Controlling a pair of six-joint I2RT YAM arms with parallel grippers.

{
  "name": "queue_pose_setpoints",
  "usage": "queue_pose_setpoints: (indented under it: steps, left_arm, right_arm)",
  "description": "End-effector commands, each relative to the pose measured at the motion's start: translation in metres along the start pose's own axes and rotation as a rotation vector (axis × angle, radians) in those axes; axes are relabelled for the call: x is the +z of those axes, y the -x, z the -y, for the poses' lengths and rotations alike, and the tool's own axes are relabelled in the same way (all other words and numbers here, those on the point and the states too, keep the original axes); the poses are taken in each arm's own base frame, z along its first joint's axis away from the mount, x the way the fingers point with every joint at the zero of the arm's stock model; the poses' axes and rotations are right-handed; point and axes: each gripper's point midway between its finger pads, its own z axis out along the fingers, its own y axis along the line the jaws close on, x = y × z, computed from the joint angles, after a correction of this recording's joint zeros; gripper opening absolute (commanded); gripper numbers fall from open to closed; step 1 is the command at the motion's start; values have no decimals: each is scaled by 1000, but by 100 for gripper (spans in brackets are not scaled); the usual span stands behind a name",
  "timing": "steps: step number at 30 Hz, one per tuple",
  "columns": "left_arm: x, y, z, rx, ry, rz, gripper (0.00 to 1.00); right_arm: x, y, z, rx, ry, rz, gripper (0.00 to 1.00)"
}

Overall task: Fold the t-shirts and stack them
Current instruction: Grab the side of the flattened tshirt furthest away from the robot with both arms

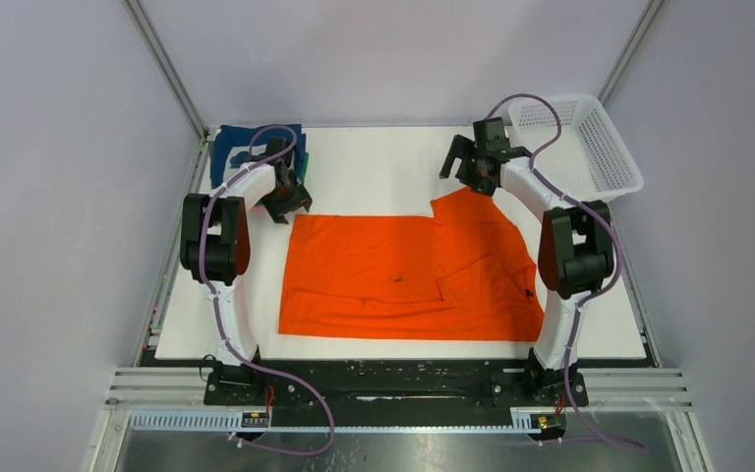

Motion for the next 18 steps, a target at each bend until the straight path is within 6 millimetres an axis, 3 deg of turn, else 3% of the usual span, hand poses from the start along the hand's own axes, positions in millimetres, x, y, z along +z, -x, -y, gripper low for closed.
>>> queue_pose_setpoints:
  steps: [1, 5, 11, 15, 17, 18]
  left_arm:
    - [0, 4, -9, 19, 63, 4, 59]
    - [7, -2, -11, 21, 75, -21, 58]
    - [8, 1, -5, 18, 57, -16, 44]
    - [8, 2, -2, 32, 48, -25, 22]
    - [8, 0, 0, 54, 37, -33, 1]
    - [8, -1, 0, 62, 34, -38, 0]
  right_arm:
    - [23, 24, -3, 168, 8, 5, 99]
    - [46, 40, -9, 241, 2, 25, 99]
    - [77, 53, 0, 278, -66, 43, 99]
    - [92, 47, 7, 269, -116, -12, 99]
    - [93, 45, 8, 247, -126, -39, 99]
    - [91, 42, 9, 226, -133, -58, 99]
